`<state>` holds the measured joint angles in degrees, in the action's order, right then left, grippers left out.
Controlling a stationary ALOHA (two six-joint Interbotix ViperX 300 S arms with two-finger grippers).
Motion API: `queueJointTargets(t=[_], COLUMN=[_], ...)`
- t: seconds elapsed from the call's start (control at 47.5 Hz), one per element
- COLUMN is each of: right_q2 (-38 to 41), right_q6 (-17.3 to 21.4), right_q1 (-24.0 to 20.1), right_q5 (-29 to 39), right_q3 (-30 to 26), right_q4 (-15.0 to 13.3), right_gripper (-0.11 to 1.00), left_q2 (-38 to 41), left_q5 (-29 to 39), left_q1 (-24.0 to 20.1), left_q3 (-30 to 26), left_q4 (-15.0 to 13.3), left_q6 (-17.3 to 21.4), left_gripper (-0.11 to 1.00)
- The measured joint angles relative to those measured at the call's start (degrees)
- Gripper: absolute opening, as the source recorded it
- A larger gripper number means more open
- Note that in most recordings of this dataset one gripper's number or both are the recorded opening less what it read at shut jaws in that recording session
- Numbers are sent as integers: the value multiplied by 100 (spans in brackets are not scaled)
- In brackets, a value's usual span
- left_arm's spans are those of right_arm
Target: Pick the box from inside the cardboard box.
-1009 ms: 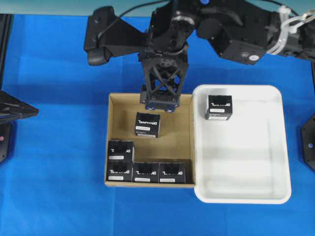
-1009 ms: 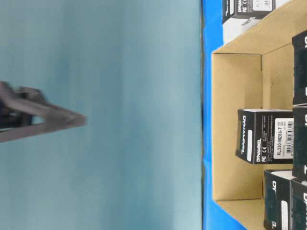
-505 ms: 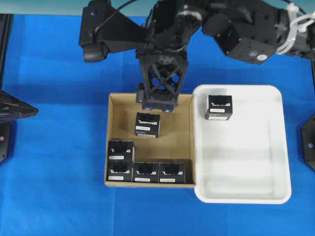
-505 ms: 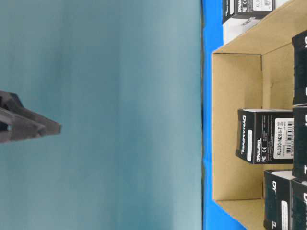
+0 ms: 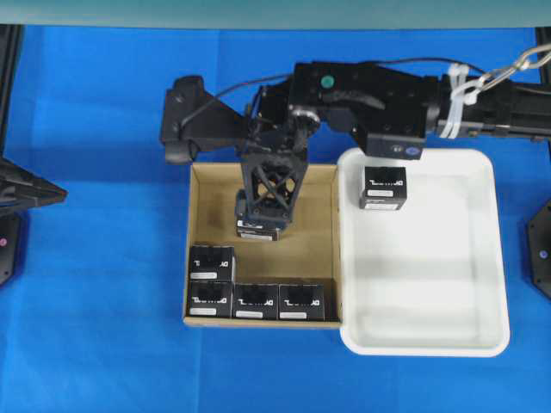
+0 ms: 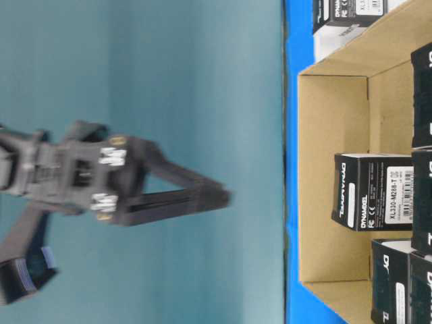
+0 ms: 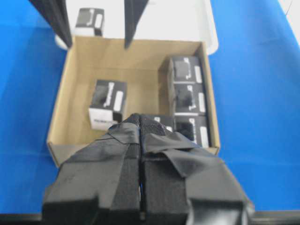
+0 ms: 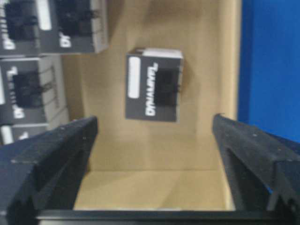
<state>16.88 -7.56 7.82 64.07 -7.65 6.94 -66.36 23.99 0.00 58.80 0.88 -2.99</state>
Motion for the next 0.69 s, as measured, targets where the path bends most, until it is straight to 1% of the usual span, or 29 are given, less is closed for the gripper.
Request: queueJointTargets(t=[0.126,0.294,0.694], right_q2=[18,97,475], right_q6=[62,70,26], right_q1=[-9,-26,-79], right_q5=[-404,-826,-958], right_q3=[343,606,659], right_q4=[70,97,97], right_gripper=[100,100,100], left_q2=[9,0,0], left_q5=[0,0,0], left_q1=[0,9,18], left_q3=[0,9,0], left_q4=[0,0,9], left_q6=[0,0,0], left_gripper=[-7,-7,-7])
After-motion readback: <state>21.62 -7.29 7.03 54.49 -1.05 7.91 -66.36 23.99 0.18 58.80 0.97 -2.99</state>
